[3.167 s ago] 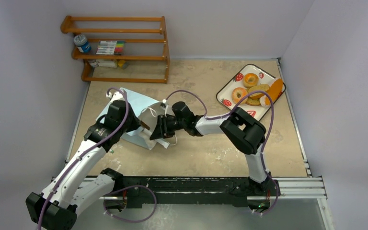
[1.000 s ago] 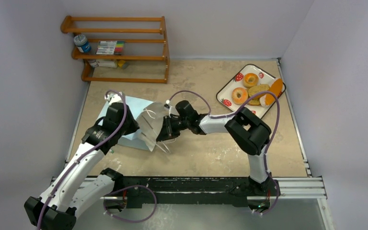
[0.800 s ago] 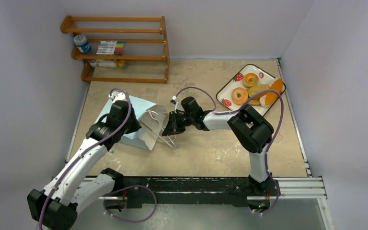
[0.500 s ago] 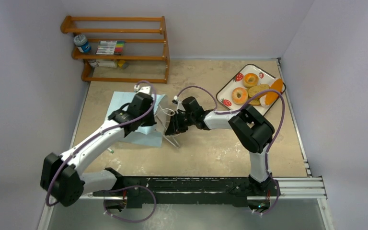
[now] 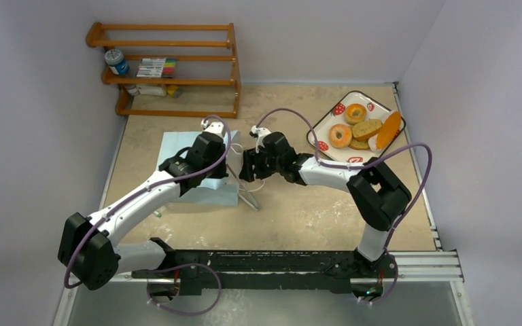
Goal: Take the fake bread out of the paper bag
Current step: Pick up the clamp from the paper bag, then adjust the paper bag at the center of the board.
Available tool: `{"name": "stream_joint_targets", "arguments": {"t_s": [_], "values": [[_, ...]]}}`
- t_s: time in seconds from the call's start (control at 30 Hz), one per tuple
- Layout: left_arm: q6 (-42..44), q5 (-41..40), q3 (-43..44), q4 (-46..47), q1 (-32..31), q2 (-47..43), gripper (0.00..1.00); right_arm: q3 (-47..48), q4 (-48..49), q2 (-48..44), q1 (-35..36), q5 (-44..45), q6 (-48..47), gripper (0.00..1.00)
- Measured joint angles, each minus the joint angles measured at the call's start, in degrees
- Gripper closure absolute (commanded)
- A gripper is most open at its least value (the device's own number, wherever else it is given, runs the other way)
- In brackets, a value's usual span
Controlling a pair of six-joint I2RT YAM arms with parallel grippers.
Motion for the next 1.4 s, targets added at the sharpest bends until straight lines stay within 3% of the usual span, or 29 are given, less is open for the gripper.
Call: {"name": "stream_joint_targets", "arguments": {"t_s": [0.37,0.7,0.9,1.23,1.4], "values": [[0.5,0.0,-2.7,-1.3,0.1,-7.1,1.0,-4.5,1.2,-0.6,11.6,10.4,-4.1,0.32],[0.5,0.4,-4.8,-1.9,0.1,-10.0,1.0,-6.7,1.8,0.3,13.3,21.9,-4.3,0.33],[-0.1,0.4,-5.5,-1.9,0.1,-11.0,1.0,-6.7,4.3,1.7,14.1,23.8,-6.2,0.36],[-4.5,-0.9,-5.6,-2.5,0.1,-14.5,0.67,-6.1,9.2,4.5,18.1,27.6,-9.0,0.68],[-7.7,-4.1,-5.4,-3.7,0.1,-18.8,0.57,-6.6,9.0,3.9,18.4,27.8,-8.8,0.73]]}}
